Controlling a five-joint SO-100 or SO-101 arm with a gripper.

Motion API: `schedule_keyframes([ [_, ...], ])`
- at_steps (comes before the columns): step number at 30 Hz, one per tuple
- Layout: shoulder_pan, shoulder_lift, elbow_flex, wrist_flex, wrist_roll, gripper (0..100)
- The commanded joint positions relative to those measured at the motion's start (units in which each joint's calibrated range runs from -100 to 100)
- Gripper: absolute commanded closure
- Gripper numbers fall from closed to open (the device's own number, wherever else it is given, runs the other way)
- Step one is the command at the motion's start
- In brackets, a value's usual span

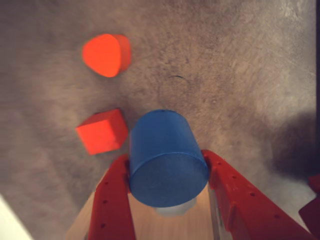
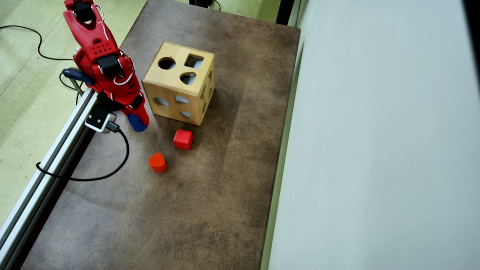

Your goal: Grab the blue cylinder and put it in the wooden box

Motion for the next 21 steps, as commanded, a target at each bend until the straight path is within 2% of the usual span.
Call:
schedule_keyframes([
  [1, -1.1, -8.4, -2.2, 1.7, -1.1, 99],
  [6, -5.1, -15.1, -2.1, 3.6, -2.8, 99],
  [21, -27.1, -22.9, -2.1, 6.8, -10.0, 99],
])
